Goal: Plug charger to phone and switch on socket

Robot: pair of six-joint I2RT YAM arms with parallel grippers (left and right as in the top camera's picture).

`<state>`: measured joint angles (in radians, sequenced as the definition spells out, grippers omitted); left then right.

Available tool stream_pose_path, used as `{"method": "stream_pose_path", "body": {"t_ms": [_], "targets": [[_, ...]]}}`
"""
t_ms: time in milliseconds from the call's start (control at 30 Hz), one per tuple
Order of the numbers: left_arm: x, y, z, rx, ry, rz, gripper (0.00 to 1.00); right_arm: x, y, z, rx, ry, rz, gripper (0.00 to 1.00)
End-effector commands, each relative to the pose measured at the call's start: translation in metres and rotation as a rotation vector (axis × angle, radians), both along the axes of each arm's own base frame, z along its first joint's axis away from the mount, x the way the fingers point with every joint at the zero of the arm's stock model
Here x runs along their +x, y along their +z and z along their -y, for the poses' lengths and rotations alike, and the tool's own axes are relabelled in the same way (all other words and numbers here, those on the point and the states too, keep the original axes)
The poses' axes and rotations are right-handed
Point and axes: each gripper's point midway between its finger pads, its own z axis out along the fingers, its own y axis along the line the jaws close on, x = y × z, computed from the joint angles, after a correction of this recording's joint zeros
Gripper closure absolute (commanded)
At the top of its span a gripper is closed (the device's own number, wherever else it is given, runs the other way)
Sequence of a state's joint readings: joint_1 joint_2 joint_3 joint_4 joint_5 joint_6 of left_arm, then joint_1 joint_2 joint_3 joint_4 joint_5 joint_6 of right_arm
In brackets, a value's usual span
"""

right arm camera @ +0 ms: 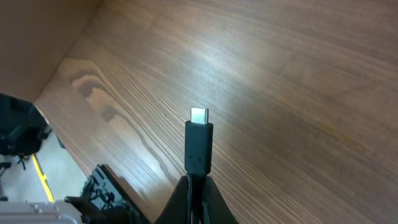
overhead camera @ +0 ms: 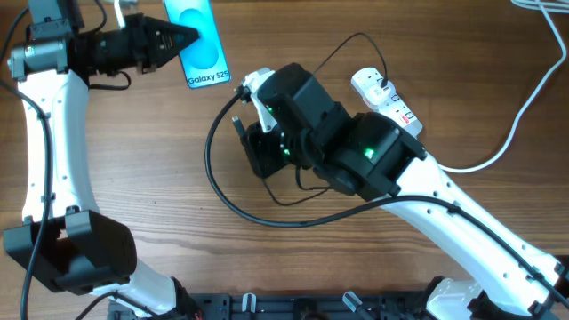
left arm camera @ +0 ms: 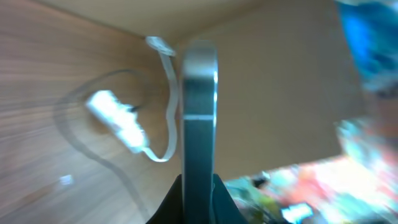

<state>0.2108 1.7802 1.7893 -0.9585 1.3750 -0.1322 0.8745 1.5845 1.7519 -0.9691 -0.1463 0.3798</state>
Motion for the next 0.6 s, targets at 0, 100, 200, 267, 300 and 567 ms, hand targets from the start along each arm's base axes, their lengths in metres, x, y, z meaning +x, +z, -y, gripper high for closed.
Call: {"method": "stream_pose_path", "body": {"t_ms": [0, 100, 200, 267, 300, 567], "targets": [[-0.021, 0.033, 0.012, -0.151, -0.130, 0.069, 0.96, -0.005, 0.010, -0.002, 0.049, -0.017, -0.023, 0.95], [-0.022, 0.033, 0.014, -0.151, -0.138, 0.069, 0.96, 0.001, 0.020, -0.009, 0.116, -0.064, -0.033, 0.95], [-0.023, 0.033, 0.018, -0.152, -0.146, 0.067, 0.96, 0.010, 0.030, -0.015, 0.163, -0.091, -0.006, 0.95], [-0.022, 0.033, 0.018, -0.155, -0.142, 0.044, 0.96, 0.013, 0.026, -0.017, 0.156, -0.099, -0.002, 0.95], [-0.022, 0.032, 0.017, -0.154, -0.140, 0.041, 0.96, 0.015, 0.023, -0.018, 0.149, -0.103, -0.003, 0.95], [-0.007, 0.009, 0.012, -0.052, -0.032, -0.073, 0.96, 0.020, 0.020, -0.035, 0.142, -0.087, 0.057, 0.95]]}}
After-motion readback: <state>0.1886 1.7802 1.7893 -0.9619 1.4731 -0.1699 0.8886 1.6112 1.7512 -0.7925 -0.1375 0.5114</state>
